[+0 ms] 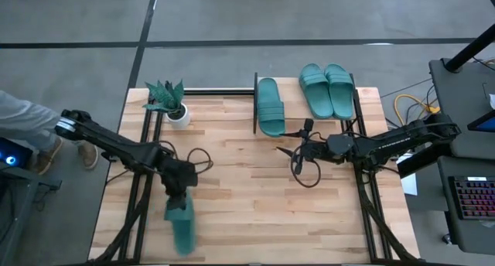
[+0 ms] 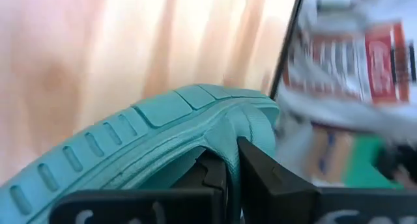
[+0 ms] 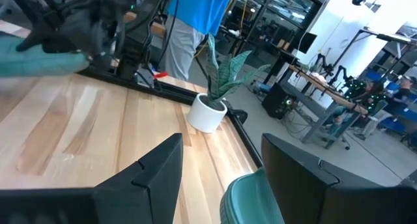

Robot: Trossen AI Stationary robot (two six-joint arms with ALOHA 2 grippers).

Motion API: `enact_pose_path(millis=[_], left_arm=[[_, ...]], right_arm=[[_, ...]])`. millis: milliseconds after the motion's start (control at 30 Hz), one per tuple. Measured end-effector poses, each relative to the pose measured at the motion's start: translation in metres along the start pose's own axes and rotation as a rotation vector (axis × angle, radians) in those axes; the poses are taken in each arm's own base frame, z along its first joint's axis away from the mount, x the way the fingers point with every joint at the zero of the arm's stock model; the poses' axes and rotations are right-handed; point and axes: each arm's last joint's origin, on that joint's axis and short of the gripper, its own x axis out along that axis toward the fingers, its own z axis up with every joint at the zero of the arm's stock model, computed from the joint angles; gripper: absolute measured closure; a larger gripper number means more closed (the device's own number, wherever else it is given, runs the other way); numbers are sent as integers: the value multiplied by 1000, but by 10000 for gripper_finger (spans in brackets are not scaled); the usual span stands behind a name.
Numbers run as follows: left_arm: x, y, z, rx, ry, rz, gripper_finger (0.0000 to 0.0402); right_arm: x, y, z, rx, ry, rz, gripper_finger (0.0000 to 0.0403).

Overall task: Pick and place slides into the shelf
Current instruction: Put the green slipper on the shelf

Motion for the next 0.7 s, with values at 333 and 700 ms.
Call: enact_pose_path(millis=[333,700], left_arm=[[-45,-13,-1,419,-531,293,401],[-79,-32,7,917,-971,672,401]], right_arm=[[-2,-4,7,9,-54,-23,204],[-28,-5,30,-26,-191,4,204]])
